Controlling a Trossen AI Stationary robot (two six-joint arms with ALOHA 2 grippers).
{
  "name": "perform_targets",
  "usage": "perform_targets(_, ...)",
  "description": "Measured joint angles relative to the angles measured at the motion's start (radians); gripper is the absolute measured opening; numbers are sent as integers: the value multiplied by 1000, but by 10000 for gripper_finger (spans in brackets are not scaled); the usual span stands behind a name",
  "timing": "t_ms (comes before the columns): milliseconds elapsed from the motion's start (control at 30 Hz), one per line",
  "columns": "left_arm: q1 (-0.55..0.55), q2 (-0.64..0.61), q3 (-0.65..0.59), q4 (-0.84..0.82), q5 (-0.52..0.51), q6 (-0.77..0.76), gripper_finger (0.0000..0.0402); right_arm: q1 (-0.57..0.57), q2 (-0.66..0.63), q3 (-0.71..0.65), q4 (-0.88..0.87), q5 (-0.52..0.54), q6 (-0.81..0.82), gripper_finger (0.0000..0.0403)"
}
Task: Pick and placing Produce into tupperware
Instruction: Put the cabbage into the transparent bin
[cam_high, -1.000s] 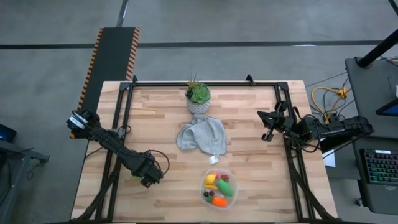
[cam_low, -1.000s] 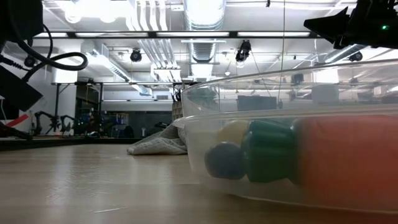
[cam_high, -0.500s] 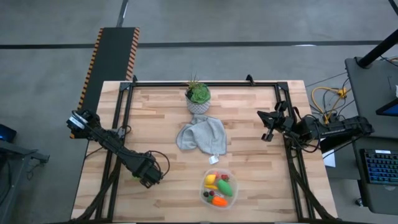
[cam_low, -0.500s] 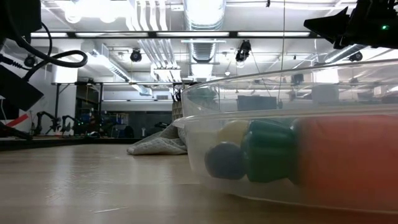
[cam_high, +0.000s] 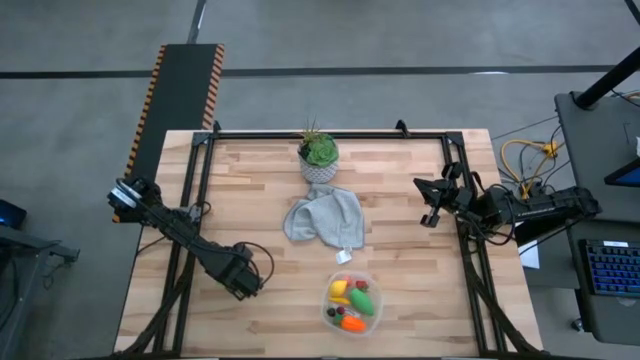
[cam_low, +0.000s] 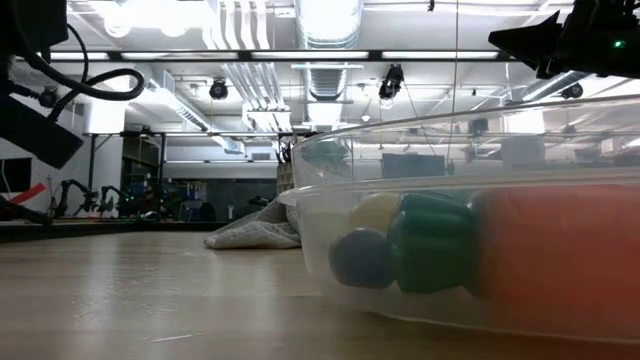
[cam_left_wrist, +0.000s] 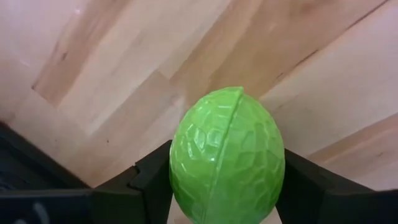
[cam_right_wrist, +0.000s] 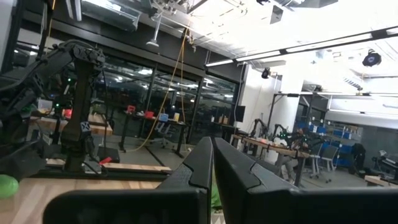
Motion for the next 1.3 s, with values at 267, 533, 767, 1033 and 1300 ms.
perform_targets(267, 34, 1, 65, 1, -127, 58, 200, 0, 0, 0, 0, 0, 0, 9)
perform_targets(533, 138, 0, 182, 73, -281, 249, 200, 0, 0, 0, 2, 0, -1, 9)
perform_targets(767, 238, 11, 259, 426, -314, 505, 201, 0, 0, 0, 2, 0, -3, 9)
perform_targets(1033, 263, 149, 378, 630, -306, 757, 201, 0, -2, 0, 6, 0, -10, 9)
perform_targets(1300, 244, 343, 557, 639, -173, 900, 201, 0, -2, 0, 4, 0, -26, 9)
